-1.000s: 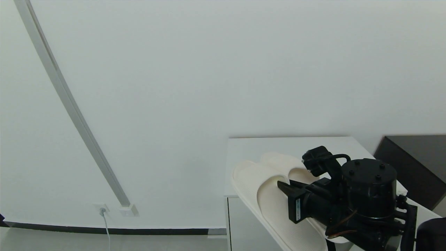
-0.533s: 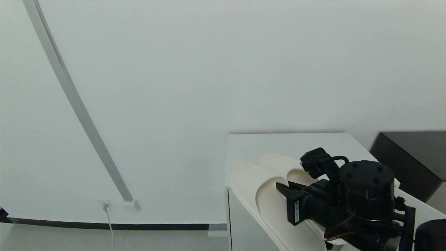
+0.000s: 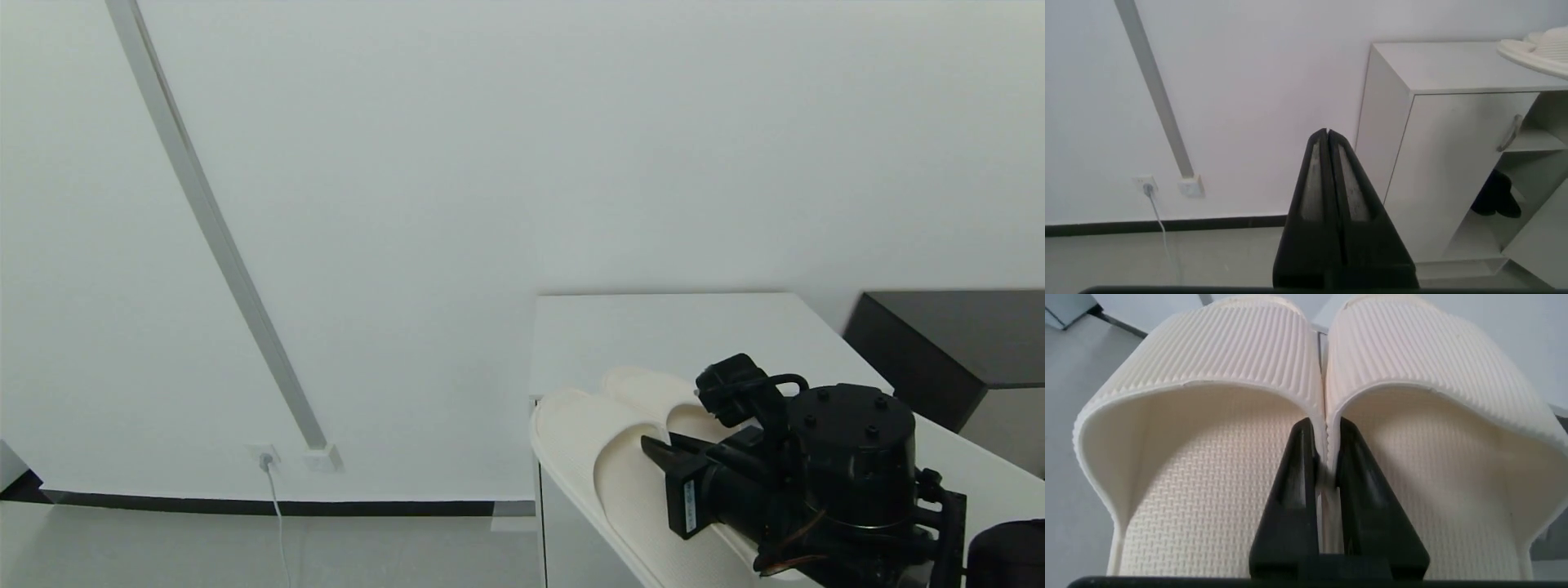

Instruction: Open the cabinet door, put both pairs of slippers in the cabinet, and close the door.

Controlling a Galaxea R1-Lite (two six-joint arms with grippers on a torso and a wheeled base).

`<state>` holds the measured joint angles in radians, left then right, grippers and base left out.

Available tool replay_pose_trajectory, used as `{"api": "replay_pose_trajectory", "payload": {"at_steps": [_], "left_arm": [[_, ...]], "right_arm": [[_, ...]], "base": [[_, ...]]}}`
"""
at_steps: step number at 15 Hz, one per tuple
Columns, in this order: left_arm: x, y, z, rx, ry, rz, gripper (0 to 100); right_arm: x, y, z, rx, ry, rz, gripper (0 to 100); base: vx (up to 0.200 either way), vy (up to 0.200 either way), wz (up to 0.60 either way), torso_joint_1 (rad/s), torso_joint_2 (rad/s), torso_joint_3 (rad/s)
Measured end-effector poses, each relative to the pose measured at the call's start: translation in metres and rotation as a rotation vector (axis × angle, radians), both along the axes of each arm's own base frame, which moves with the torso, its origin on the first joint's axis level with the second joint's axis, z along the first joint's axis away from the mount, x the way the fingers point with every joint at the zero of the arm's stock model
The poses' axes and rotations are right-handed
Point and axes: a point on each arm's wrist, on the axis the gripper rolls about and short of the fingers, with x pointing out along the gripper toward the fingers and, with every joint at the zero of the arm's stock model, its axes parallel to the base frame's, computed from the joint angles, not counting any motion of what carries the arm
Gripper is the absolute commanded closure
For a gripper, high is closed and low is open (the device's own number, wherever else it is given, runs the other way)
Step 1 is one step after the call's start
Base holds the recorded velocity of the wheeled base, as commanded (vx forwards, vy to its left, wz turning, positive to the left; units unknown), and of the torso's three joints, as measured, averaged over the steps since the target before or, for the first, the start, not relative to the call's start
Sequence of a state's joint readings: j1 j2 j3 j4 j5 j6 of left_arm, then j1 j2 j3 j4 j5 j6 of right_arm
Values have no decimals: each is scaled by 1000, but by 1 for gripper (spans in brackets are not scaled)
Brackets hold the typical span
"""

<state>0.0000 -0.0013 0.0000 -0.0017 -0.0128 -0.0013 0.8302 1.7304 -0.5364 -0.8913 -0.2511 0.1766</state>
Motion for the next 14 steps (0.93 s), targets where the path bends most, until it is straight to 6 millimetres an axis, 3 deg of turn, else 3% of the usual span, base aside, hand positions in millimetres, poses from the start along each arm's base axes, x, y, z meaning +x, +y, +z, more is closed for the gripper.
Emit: {"api": "replay_pose_trajectory", "payload": {"at_steps": [10, 14], "left_arm": [[0, 0, 0, 0, 0, 0, 100], [0, 0, 0, 0, 0, 0, 100]], "right_arm": [[0, -1, -2, -6, 1, -2, 100], [0, 0, -1, -5, -1, 0, 100]], "base": [[0, 0, 0, 0, 0, 0], [0, -200, 0, -2, 2, 2]]}}
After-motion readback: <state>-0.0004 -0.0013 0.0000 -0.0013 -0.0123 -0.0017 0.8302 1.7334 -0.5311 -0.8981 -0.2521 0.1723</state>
